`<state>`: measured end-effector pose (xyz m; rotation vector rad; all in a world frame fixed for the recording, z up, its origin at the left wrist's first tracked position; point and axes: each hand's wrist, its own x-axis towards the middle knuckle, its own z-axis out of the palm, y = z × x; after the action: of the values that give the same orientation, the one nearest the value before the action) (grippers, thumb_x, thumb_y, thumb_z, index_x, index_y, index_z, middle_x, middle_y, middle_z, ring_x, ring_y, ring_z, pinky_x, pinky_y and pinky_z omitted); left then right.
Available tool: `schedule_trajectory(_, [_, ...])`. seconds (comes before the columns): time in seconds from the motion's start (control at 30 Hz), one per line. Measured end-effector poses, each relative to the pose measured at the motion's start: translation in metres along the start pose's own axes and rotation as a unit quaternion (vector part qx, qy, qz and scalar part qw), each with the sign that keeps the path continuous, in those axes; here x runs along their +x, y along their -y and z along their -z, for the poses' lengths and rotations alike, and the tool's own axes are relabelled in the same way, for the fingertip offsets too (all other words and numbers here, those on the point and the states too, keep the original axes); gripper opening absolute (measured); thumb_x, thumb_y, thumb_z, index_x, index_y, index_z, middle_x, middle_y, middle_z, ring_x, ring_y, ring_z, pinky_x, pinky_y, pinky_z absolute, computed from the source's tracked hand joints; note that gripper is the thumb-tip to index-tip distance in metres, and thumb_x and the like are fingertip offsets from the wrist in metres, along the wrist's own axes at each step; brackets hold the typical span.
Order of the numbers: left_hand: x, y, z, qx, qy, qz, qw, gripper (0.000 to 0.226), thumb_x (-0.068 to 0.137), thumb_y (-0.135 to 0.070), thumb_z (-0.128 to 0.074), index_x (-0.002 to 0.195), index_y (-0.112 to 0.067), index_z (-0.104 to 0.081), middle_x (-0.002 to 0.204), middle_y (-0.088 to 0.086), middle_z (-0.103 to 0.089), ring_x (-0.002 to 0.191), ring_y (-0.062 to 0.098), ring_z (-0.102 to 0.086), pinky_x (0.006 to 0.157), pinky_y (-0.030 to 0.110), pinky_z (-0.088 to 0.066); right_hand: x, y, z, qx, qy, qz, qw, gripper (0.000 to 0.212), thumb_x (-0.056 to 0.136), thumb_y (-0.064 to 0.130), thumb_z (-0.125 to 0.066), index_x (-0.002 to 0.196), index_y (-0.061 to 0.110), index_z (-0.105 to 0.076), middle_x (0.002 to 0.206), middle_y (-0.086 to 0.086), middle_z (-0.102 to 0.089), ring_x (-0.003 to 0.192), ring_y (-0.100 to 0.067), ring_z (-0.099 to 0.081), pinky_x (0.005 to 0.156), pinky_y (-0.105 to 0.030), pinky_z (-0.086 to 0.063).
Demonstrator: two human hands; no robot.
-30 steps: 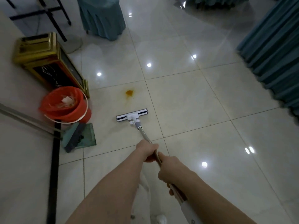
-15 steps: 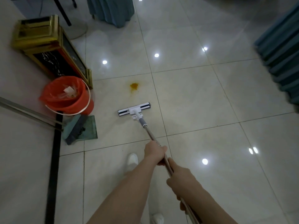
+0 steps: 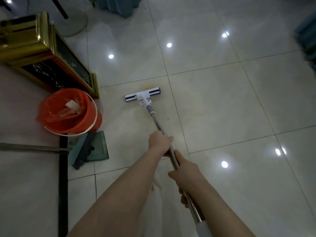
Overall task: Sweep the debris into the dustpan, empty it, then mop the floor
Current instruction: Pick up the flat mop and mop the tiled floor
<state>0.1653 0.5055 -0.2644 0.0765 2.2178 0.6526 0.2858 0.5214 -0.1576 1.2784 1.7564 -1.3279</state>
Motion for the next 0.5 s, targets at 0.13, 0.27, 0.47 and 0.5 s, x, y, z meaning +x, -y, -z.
schedule_trajectory(0.13, [0.093,-0.043,0.061,0.019,-0.001,-0.022,1.000,0.029,0.084,-0.030,-0.064,0.096,-0.004,-0.068,0.095,0.012,-0.068,0.075,0.026,-0.061,0.041,0.021,-0.036,0.068,0.095,0.019,-0.004,-0.004,0.018,1.000,0.070,0.094,0.010,-0.045,0.147,0.047,-0.020,0.084,-0.009,-0.057,0.058,-0.022,-0.062,0.050,-0.037,-0.059])
schedule_trajectory(0.27, [0.183,-0.084,0.109,0.010,-0.017,-0.014,1.000,0.031,0.083,-0.032,-0.064,0.097,-0.004,-0.067,0.090,0.013,-0.069,0.066,0.027,-0.066,0.041,0.028,-0.050,0.137,0.180,0.040,0.018,0.000,0.040,0.999,0.043,0.096,0.005,-0.040,0.133,0.027,-0.040,0.083,-0.014,-0.052,0.050,-0.024,-0.055,0.035,-0.027,-0.048])
schedule_trajectory(0.47, [0.231,-0.108,0.132,-0.074,-0.028,-0.001,0.997,0.024,0.084,-0.028,-0.059,0.098,-0.010,-0.064,0.084,0.012,-0.067,0.055,0.021,-0.062,0.039,0.024,-0.046,0.179,0.225,0.065,0.075,0.064,0.040,0.994,0.038,0.095,0.008,-0.052,0.129,0.021,-0.044,0.079,-0.018,-0.052,0.050,-0.024,-0.054,0.035,-0.025,-0.046])
schedule_trajectory(0.5, [0.226,-0.102,0.124,-0.083,-0.008,-0.001,0.997,0.021,0.085,-0.026,-0.057,0.097,-0.010,-0.062,0.082,0.013,-0.065,0.053,0.022,-0.059,0.037,0.022,-0.043,0.173,0.212,0.065,0.097,0.082,0.050,0.991,0.038,0.095,0.010,-0.053,0.128,0.023,-0.043,0.078,-0.016,-0.051,0.049,-0.023,-0.052,0.036,-0.025,-0.046])
